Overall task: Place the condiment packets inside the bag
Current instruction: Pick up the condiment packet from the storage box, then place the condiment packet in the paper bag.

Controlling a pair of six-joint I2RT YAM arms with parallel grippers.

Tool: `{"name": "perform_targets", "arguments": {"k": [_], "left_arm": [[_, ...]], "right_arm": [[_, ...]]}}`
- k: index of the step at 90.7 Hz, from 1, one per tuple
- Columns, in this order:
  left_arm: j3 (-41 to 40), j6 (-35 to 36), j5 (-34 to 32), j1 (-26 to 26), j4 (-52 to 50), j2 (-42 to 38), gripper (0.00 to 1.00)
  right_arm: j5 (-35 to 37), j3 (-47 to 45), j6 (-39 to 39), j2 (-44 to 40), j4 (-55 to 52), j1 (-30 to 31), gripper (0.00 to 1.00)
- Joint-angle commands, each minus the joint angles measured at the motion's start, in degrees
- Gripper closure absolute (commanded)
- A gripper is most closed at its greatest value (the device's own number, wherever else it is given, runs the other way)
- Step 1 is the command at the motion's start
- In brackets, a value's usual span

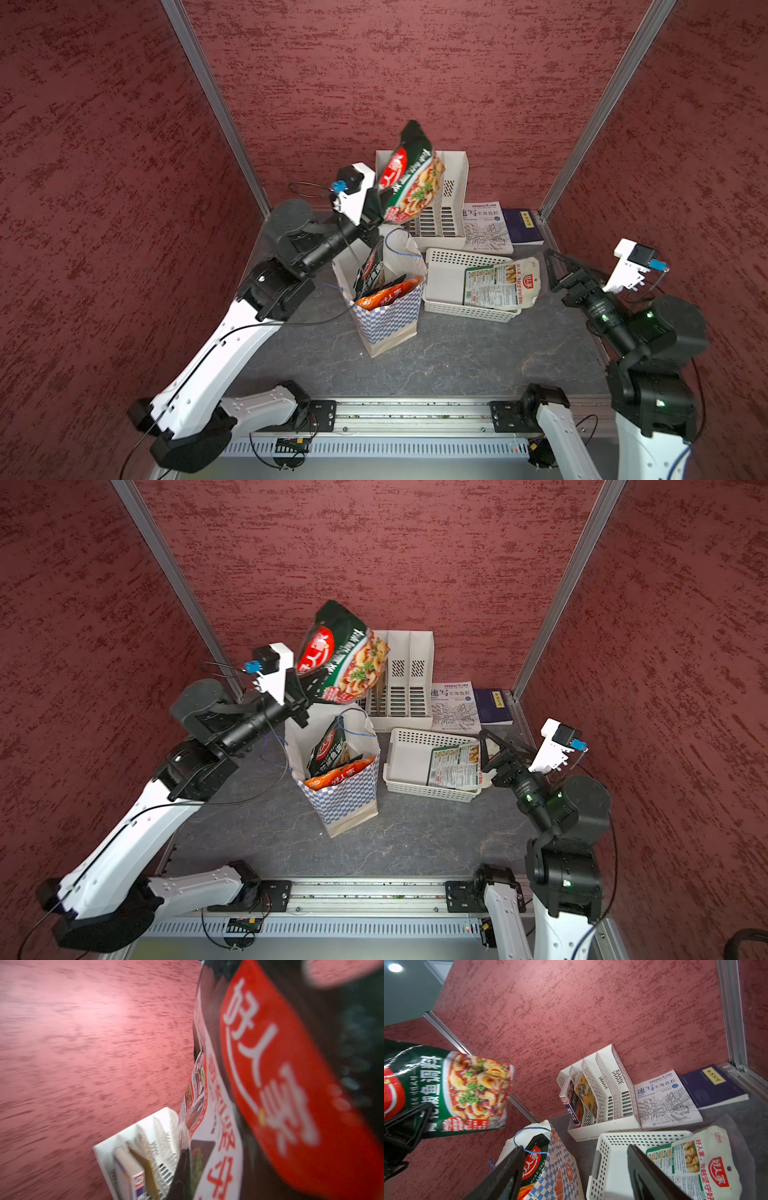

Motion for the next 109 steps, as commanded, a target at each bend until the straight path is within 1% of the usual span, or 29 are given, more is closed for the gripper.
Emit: {"name": "perform_targets", "arguments": {"k": [1,6,12,26,37,42,55,71,81,88,101,109], "left_arm": [[-4.89,-0.06,3.27,8.41,1.55,-0.03,1.0],[-7.65,-0.61,6.11,11.81,3.09,-0.11,1.0],[-10.92,-1.24,9.8,14.33,5.17,-0.57,1.0],[-20.42,-0.01,16.17,16.86,13.16,-3.94,1.0],[-25.44,0.48,19.44,18.83,15.63,-7.56,1.0],[-27.43,0.66,19.74,19.38,17.07,-9.34,1.0],[-29.39,0.96,20.32,19.82,20.02,-12.1,1.0],[-27.72,1.52,22.61,19.77,16.17,-12.84,1.0],[-28.79,1.45,22.92,19.73,13.98,-14.68,1.0],[-30.1,1.96,21.73,19.81,13.19,-15.69,1.0],[-30.25,4.27,15.64,19.82,10.91,-14.89,1.0],[-30.4,4.56,11.76,19.82,11.23,-14.25,1.0]], "right_arm": [[-1.73,-0.89,0.73,0.09,3.53,-0.2,0.19],[-1.63,-1.02,0.76,0.18,3.55,-0.25,0.2],[-1.58,-0.92,0.36,0.14,3.0,-0.25,0.2],[-1.01,-0.08,-1.46,0.01,0.43,-0.26,0.2],[-0.97,-0.21,-2.18,0.1,-0.3,-0.23,0.2],[-1.01,-0.57,-2.0,0.23,-0.03,-0.25,0.2],[-1.53,-1.91,-1.12,0.51,1.55,-0.22,0.2],[-1.5,-2.73,-1.21,0.33,1.99,-0.27,0.2],[-1.38,-3.21,-1.63,-0.02,1.5,-0.23,0.2],[-1.41,-3.56,-1.73,-0.16,1.31,-0.27,0.2],[-2.04,-3.91,-1.5,-0.16,1.62,-0.19,0.2],[-2.28,-4.1,-1.58,-0.44,1.54,-0.23,0.2]]}}
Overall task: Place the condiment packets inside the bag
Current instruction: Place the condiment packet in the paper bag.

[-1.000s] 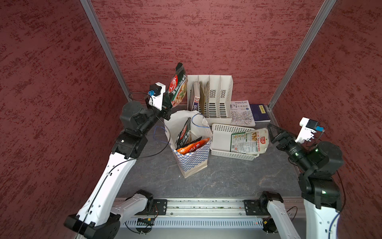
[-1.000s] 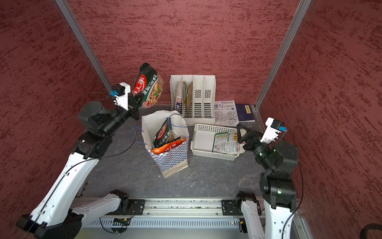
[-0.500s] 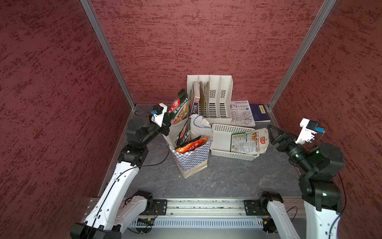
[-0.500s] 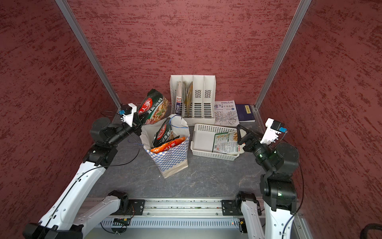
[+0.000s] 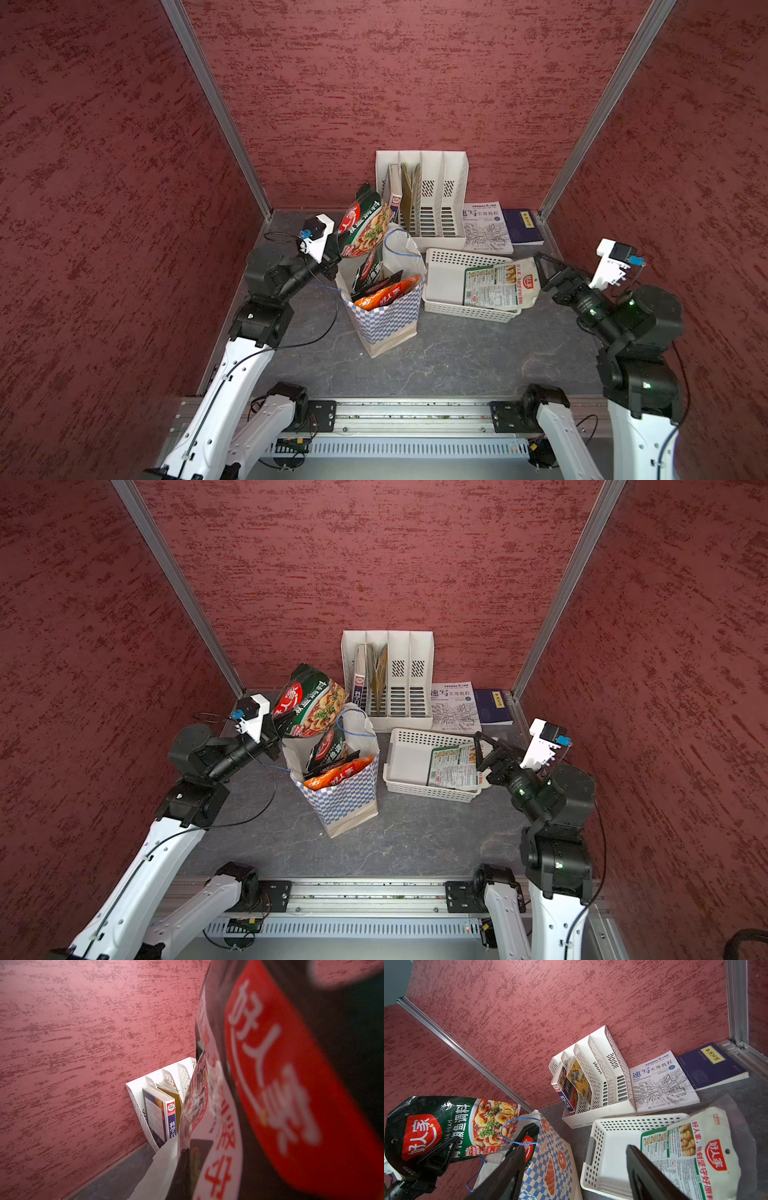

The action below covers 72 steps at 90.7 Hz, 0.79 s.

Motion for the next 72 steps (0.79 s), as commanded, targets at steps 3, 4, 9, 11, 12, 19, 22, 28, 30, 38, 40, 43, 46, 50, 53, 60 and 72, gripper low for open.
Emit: {"name": "perform_targets", "arguments": {"k": [3,4,9,11,12,19,22,28,30,38,40,43,46,50,53,60,72], "left_arm": [[0.24,1.66,-7.42,0.34,2.71,0.15,1.0],[0.23,1.63,-7.79,0.34,2.73,0.17,1.0],[0.32,1.29,-9.2,0.34,2.31,0.54,1.0],[0.44,1.15,-9.46,0.34,1.83,0.76,1.0],[0.5,1.11,-9.51,0.3,1.59,0.82,1.0],[0.81,0.74,-9.2,0.28,-0.55,1.4,1.0],[0.7,0.66,-9.2,0.19,-1.53,1.41,1.0],[-0.02,0.72,-9.84,0.15,-2.92,0.55,1.0],[-0.4,1.05,-9.9,0.19,-3.37,0.14,1.0],[-1.19,2.81,-6.8,0.16,-5.84,-1.54,1.0],[-1.41,3.33,-5.27,0.17,-6.14,-2.2,1.0],[-2.08,3.9,-2.76,0.1,-6.19,-3.28,1.0],[-2.95,4.21,-0.37,0.09,-5.7,-4.41,1.0],[-4.39,4.67,2.76,0.07,-4.82,-6.07,1.0],[-5.38,5.31,4.97,-0.03,-4.4,-6.81,1.0],[-6.53,6.07,7.16,-0.22,-5.16,-8.03,1.0],[-5.76,7.33,9.09,-0.19,-8.13,-7.9,1.0]], "right_arm": [[-1.1,-0.69,-0.59,-0.81,1.28,-0.28,0.21],[-1.09,-0.72,-0.65,-0.84,1.22,-0.28,0.21],[-1.02,-0.9,-0.64,-1.1,1.13,-0.24,0.21],[-1.04,-0.97,-0.69,-1.17,1.09,-0.21,0.21],[-1.02,-1.0,-0.7,-1.19,1.09,-0.24,0.21],[-1.0,-1.22,-0.71,-1.31,1.02,-0.23,0.21],[-1.03,-1.39,-0.8,-1.31,1.08,-0.24,0.21],[-1.13,-1.51,-0.87,-1.3,1.17,-0.21,0.21],[-1.12,-1.52,-0.82,-1.33,1.17,-0.24,0.2],[-1.15,-1.78,-1.01,-1.39,1.18,-0.21,0.21],[-1.1,-1.85,-1.14,-1.46,1.17,-0.22,0.21],[-1.04,-2.05,-1.18,-1.53,1.16,-0.22,0.2],[-1.0,-2.32,-1.15,-1.56,1.18,-0.23,0.21],[-1.07,-2.72,-1.14,-1.65,1.39,-0.26,0.21],[-1.08,-3.02,-1.01,-1.73,1.55,-0.22,0.21],[-1.17,-3.55,-0.81,-1.88,1.86,-0.21,0.21],[-1.2,-3.61,-1.27,-1.84,1.77,-0.26,0.2]]}}
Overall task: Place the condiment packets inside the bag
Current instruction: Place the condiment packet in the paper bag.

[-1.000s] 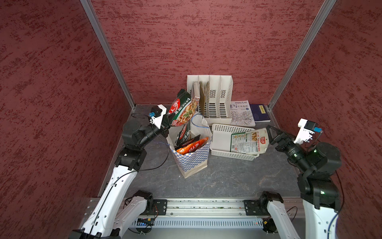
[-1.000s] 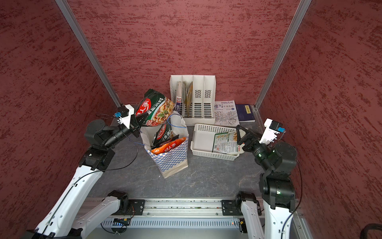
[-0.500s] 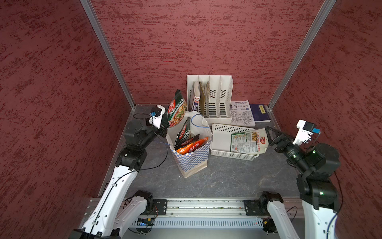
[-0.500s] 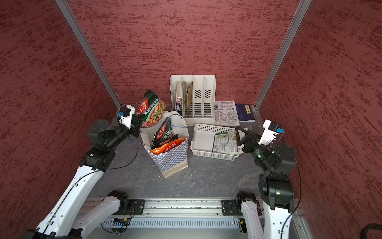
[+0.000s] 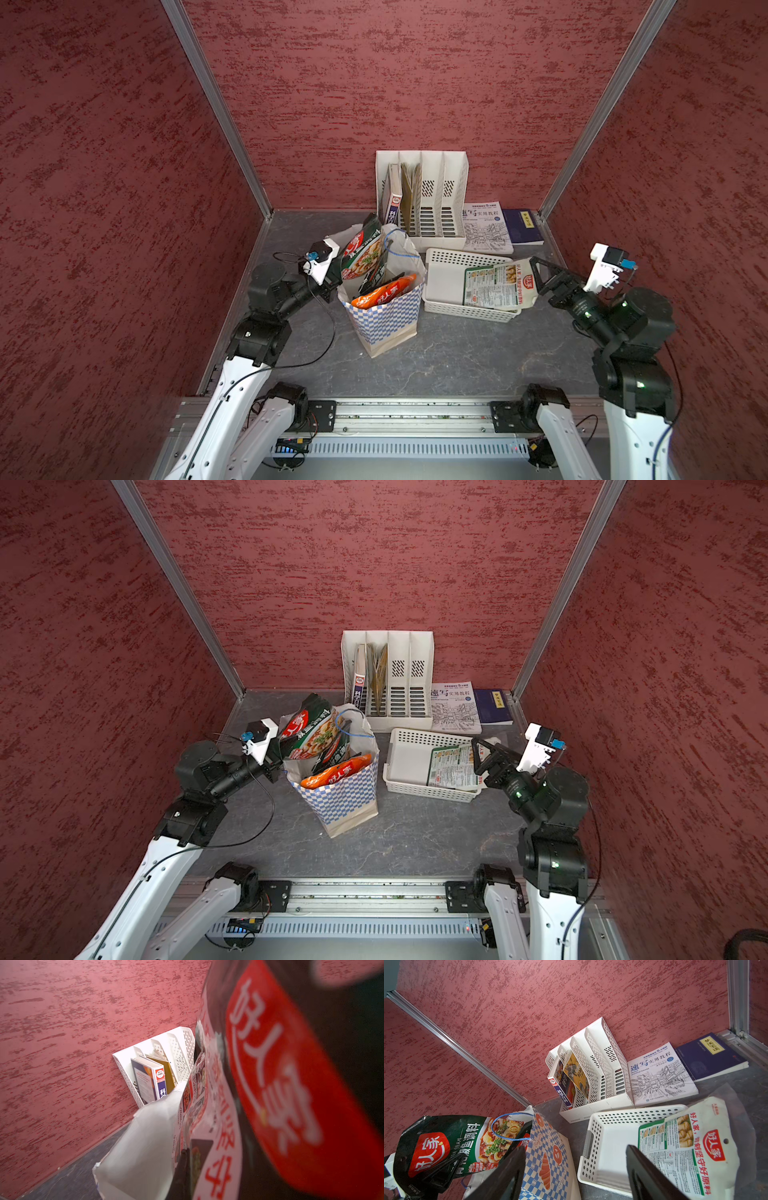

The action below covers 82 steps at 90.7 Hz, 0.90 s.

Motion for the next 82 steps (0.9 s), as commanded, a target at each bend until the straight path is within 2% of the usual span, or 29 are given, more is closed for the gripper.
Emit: {"name": "perform_targets", "arguments": {"k": [1,13,30,47,62,72,80,82], "left_arm": [[0.84,2.23,5.34,-0.05,0.8,-0.67,1.0],[0.8,3.55,6.4,-0.08,0.89,-0.43,1.0],[4.84,6.1,1.36,-0.02,-0.69,6.77,1.0],[5.23,7.37,-2.91,0.07,5.1,12.87,1.0],[8.32,9.48,-0.24,0.54,0.78,17.47,1.0],[8.73,7.71,1.36,1.53,-0.72,19.25,1.0],[10.0,5.3,-0.49,1.82,-3.06,20.86,1.0],[10.48,4.82,-1.27,1.79,-4.17,21.26,0.96]], "right_arm": [[-0.88,-0.09,-1.06,-0.52,1.56,-0.23,0.2],[-0.82,-0.11,-1.44,-0.43,1.43,-0.24,0.2],[-0.78,-0.21,-1.4,-0.58,1.13,-0.28,0.2],[-0.18,-0.44,-1.23,-1.27,0.32,-0.25,0.2],[1.58,-0.56,-0.53,-1.15,-1.77,-0.23,0.2],[4.37,-0.31,-0.71,-0.61,-4.41,-0.21,0.21],[6.17,-0.64,-0.59,-0.12,-5.67,-0.24,0.21],[6.74,-0.71,-0.46,0.13,-6.06,-0.25,0.21]]}}
